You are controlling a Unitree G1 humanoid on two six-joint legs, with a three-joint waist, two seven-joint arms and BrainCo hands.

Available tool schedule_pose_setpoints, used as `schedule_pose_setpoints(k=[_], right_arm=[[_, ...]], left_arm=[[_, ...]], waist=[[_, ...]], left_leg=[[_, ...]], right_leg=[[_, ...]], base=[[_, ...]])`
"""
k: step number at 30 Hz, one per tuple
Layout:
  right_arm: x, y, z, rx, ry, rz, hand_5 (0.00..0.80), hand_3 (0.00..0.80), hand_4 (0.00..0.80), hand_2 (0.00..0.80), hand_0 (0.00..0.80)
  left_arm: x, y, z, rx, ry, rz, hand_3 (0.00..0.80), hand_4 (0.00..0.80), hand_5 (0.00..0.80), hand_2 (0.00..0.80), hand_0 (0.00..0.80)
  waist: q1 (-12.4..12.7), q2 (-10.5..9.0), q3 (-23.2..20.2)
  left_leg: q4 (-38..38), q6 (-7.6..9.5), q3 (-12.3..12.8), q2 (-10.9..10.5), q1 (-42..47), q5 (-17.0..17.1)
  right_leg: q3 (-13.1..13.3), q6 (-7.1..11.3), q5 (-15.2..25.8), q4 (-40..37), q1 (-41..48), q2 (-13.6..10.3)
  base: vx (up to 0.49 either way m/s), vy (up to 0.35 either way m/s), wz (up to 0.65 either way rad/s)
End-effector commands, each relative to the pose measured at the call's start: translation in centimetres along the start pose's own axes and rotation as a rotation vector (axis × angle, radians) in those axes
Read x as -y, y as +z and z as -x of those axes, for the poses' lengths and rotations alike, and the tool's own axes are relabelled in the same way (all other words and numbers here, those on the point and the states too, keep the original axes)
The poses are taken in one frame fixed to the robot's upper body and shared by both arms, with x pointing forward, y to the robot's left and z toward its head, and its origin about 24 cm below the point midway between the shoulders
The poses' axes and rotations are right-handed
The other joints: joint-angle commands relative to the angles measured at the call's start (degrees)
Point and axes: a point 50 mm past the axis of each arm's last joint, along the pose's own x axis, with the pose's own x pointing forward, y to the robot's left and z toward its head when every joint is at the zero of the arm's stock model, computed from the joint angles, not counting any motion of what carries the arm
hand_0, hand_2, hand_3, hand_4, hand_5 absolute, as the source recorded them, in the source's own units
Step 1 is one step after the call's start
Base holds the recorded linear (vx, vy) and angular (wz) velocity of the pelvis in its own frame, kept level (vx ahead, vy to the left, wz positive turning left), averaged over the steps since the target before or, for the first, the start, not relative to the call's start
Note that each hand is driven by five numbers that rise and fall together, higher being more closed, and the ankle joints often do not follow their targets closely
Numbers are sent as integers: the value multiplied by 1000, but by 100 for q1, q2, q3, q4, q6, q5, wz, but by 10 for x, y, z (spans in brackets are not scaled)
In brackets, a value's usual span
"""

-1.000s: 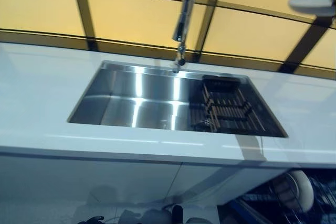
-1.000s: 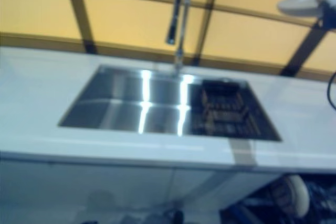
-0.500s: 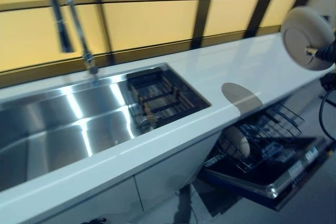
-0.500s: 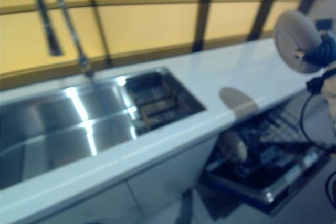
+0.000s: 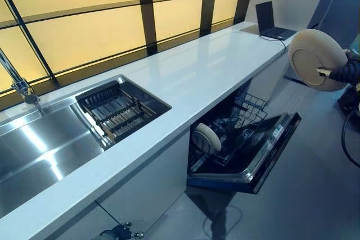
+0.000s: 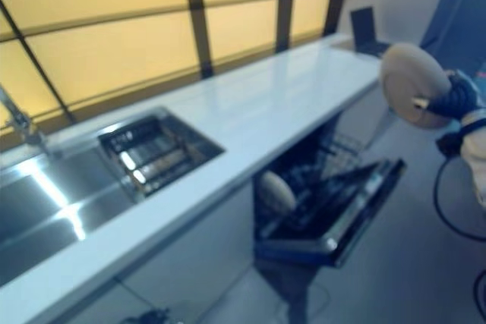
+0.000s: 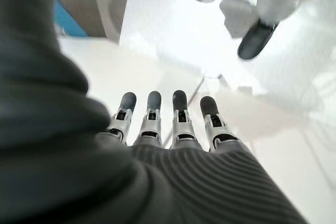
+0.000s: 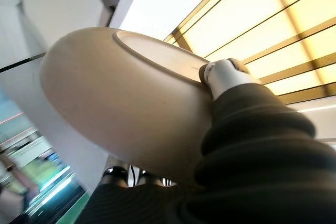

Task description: Take plates into dishwasher

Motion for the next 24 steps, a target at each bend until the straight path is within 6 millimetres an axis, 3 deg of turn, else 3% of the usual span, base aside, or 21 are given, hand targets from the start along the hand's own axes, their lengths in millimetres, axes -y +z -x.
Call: schedule_pose_setpoints(k=[1, 10, 18, 24], right_arm=[[-5, 27, -12, 100, -56, -90, 800, 800, 800, 800, 800], [-27, 36, -20, 99, -12, -102, 800, 800, 800, 800, 800], [-33, 50, -27, 114, -26, -121, 800, 800, 800, 800, 800], [-43, 45, -30, 69, -2, -104, 800, 800, 800, 800, 800]], left_arm=[[-16, 8, 3, 49, 33, -99, 0, 0, 0, 0, 0], [-18, 1, 4, 10, 37, -108, 0, 0, 0, 0, 0], [-33, 21, 4, 66, 80, -88, 0, 0, 0, 0, 0], [-35, 36, 3, 104, 71, -83, 0, 0, 0, 0, 0]], waist=[[144, -376, 209], [184, -196, 389], [177, -30, 795], [166, 122, 1022]], left_leg=[[24, 384, 284, -515, 133, -849], [24, 258, 231, -451, -137, -684], [24, 202, 42, -507, -499, -553], [24, 177, -57, -547, -668, -478]], right_leg=[[187, -1, -869, -78, 412, -32], [122, 10, -821, -78, 100, -52], [85, 45, -730, -78, -263, -97], [64, 38, -714, -78, -396, -124]], base=[[-54, -129, 18], [-19, -37, 11], [-61, 38, 5], [-21, 38, 12]])
